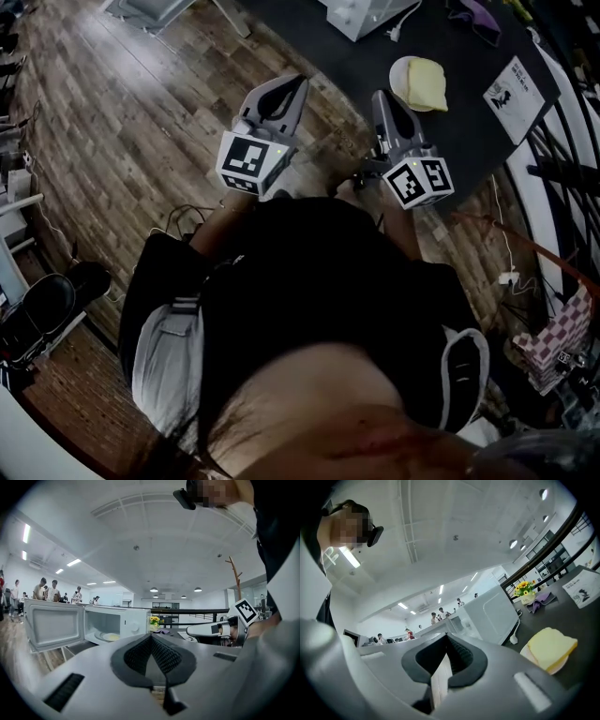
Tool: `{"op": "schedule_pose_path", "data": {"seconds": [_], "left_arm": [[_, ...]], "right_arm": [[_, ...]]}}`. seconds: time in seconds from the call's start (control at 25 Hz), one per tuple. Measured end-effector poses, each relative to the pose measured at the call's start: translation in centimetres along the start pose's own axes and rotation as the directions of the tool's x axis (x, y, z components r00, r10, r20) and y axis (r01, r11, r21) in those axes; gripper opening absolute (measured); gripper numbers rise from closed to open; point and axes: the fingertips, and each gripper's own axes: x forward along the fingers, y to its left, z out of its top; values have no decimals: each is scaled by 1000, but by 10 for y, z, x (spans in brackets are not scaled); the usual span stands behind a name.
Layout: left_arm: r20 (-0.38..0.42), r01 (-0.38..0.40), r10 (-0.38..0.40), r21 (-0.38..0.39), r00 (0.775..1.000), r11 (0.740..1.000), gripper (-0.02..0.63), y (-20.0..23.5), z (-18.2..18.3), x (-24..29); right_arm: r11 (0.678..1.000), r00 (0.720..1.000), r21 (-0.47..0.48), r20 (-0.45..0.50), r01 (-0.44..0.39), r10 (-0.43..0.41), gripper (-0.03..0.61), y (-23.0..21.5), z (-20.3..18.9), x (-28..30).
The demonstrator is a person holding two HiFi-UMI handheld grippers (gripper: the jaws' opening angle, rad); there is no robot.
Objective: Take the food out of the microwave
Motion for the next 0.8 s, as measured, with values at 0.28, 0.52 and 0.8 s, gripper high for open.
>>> {"op": "schedule_pose_path", "data": {"seconds": [0.28, 0.52, 0.8], "left_arm": [[32, -79, 80, -27, 996, 996, 6, 47, -14, -87], [61, -95, 101, -95, 993, 991, 6, 72, -19, -148], [82, -167, 174, -94, 981, 981, 6, 95, -21, -210]], "right_arm": [[998, 999, -24, -16, -49, 49, 0, 75, -42, 19], [988, 989, -60, -37, -142, 140, 0, 146, -74, 22], [979, 978, -33, -51, -203, 201, 0, 203, -102, 29]]}}
